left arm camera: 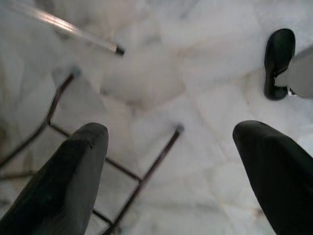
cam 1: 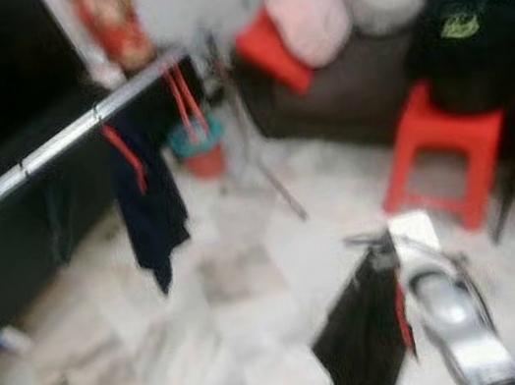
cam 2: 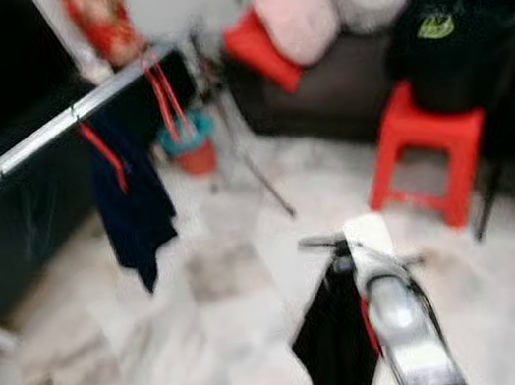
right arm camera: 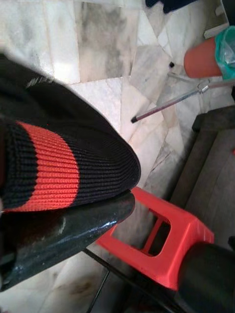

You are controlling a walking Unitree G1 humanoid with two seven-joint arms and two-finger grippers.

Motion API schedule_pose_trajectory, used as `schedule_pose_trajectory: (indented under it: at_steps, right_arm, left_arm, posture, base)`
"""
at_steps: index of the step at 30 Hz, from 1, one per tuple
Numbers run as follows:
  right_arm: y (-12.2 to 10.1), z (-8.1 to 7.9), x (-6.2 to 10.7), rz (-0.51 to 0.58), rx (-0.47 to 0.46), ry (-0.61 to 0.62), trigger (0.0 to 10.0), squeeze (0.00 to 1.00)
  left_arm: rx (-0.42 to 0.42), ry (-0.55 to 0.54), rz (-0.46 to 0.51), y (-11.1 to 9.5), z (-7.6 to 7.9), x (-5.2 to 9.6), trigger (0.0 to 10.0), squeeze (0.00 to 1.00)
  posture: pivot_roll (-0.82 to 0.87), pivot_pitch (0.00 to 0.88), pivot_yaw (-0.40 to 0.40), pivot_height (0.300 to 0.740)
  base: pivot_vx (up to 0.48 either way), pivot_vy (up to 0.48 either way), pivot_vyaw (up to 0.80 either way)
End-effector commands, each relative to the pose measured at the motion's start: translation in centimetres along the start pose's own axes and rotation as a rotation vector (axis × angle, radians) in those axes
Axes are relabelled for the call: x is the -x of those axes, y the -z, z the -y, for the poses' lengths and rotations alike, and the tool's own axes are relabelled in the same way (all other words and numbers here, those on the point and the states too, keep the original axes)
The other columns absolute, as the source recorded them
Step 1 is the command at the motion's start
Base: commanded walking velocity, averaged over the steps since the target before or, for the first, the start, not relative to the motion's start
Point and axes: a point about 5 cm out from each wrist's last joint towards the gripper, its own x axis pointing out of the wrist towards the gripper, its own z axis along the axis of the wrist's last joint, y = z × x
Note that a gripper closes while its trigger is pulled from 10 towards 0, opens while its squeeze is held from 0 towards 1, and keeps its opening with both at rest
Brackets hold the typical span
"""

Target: Hang hanger

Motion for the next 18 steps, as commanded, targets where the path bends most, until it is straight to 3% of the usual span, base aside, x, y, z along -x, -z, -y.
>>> schedule_pose_trajectory:
  at_steps: [1,8,14,18]
  right_arm:
    - [-0.9,-0.2,-0.3,0.040,-0.011,-0.005,10.0,0.00]
    - [-1.3,0.6,-0.8,0.051,0.009,0.007,10.0,0.00]
    - [-3.0,3.4,-1.8,0.101,0.037,0.057,10.0,0.00]
    - [-3.1,4.6,-1.6,0.120,-0.007,0.059,10.0,0.00]
  left_arm:
    - [0.009,-0.008,-0.001,0.1,-0.2,0.1,10.0,0.00]
    - [0.029,0.010,0.018,-0.5,0.8,-0.2,10.0,0.00]
    - [0.054,0.033,0.037,-1.4,2.2,-0.5,10.0,0.00]
    - [0.076,0.033,0.040,-1.6,2.5,-0.5,10.0,0.00]
  posture:
    - [-0.04,0.000,0.103,0.740]
    - [-0.04,0.000,0.069,0.740]
    - [-0.09,0.000,0.027,0.740]
    - [-0.10,0.000,0.023,0.740]
  base:
    - [0.000,0.000,0.80]
    - [0.000,0.000,0.80]
    - [0.000,0.000,0.80]
    - [0.000,0.000,0.80]
